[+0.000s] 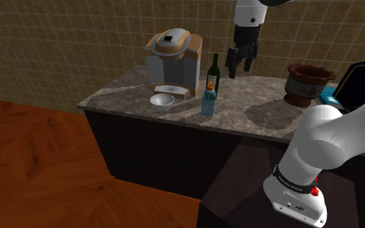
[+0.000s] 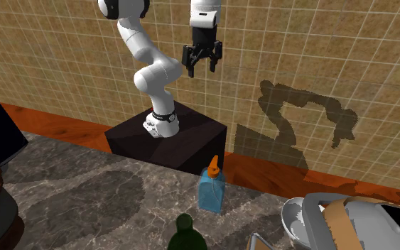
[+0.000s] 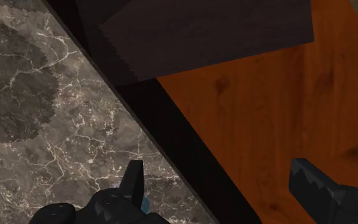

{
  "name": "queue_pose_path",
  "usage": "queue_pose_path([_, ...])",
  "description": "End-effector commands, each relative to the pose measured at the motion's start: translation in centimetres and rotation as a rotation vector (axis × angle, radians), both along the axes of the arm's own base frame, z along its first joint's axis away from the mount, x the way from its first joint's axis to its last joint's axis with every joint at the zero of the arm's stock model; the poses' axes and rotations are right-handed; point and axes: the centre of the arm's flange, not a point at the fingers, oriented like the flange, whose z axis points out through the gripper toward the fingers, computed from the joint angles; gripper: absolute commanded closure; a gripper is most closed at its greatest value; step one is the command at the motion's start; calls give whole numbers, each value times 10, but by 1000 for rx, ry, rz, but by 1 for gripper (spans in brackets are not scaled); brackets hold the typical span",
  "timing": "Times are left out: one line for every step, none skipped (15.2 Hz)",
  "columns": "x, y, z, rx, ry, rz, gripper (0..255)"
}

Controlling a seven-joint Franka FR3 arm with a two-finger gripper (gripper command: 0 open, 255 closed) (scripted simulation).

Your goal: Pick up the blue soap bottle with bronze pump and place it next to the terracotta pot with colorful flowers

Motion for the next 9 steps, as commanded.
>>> queue_pose_path([0, 0, 0, 0, 0, 0, 0])
queue_pose_path([9, -8, -6, 1, 7, 14, 0])
queue_pose_path([18, -16, -13, 3, 14, 28, 0])
queue_pose_path([28, -24, -20, 4, 21, 42, 0])
queue_pose_path([37, -32, -26, 5, 28, 56, 0])
queue_pose_path([47, -40, -33, 7, 35, 70, 0])
queue_pose_path([56, -47, -40, 8, 41, 84, 0])
queue_pose_path([66, -55, -47, 9, 48, 98, 0])
queue_pose_path([75, -62, -54, 11, 55, 112, 0])
